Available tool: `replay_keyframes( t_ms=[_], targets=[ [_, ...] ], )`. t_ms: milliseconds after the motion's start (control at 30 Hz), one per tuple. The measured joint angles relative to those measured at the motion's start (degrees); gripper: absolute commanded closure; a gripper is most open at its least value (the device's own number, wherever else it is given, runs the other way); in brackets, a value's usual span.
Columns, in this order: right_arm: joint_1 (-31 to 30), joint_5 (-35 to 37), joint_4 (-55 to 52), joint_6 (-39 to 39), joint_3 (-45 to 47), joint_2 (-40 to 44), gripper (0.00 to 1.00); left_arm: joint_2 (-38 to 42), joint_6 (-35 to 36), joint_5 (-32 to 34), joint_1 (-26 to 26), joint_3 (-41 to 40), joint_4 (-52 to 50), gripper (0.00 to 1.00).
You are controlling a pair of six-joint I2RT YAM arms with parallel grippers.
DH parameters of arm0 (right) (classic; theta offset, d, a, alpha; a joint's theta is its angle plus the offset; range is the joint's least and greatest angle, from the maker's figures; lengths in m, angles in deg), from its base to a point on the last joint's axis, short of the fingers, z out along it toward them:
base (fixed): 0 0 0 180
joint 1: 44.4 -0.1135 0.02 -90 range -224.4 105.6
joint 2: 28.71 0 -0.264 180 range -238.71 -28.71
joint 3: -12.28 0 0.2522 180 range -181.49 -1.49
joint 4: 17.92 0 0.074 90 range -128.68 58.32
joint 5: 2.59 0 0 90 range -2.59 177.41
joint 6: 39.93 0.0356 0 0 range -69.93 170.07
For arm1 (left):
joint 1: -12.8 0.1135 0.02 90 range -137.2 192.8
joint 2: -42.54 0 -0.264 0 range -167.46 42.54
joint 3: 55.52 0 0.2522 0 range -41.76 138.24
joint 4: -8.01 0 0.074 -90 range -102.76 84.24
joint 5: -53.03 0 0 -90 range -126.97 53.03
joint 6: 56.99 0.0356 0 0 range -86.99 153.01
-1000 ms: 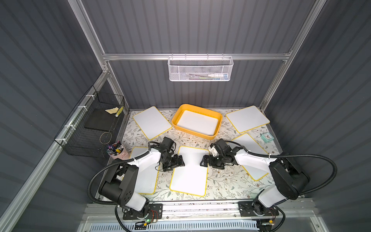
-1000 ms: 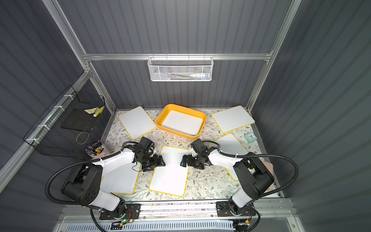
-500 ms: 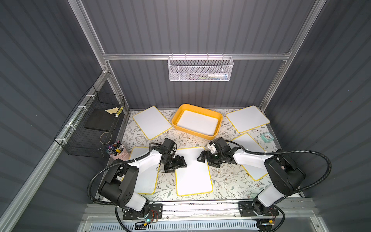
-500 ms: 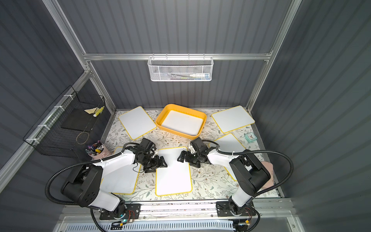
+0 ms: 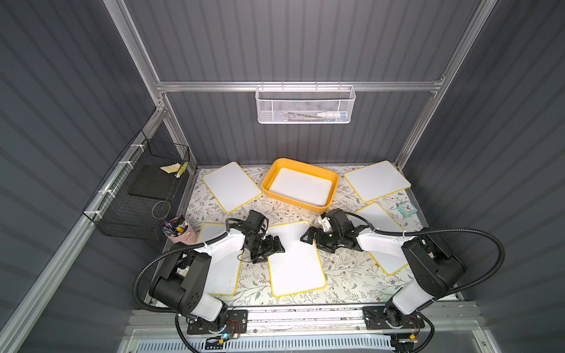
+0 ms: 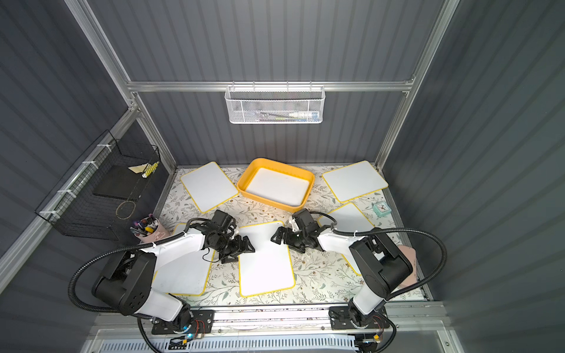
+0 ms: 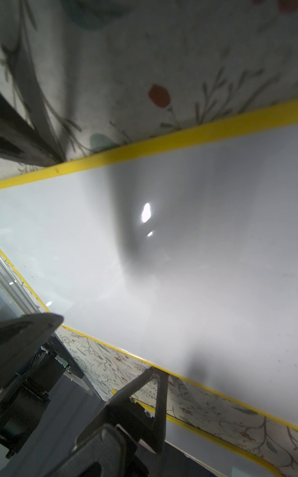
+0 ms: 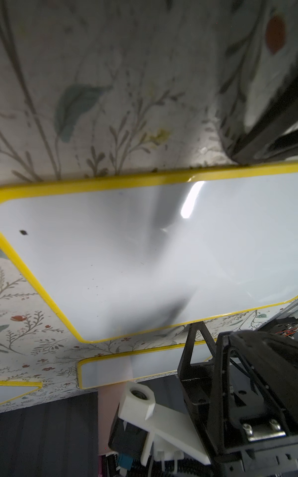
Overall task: Put the whiteboard into the storage box
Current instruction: Pick up the whiteboard at the center of the board.
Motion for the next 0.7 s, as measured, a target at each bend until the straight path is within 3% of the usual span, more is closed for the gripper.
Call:
replay_keyframes(
  t_ms=[700],
  targets=[
    [1.1,-1.7,5.1,2.3,2.3,0.4,0.03,-0.5,-0.1,0.0,0.0,-0.4,-0.1,0.11]
  ],
)
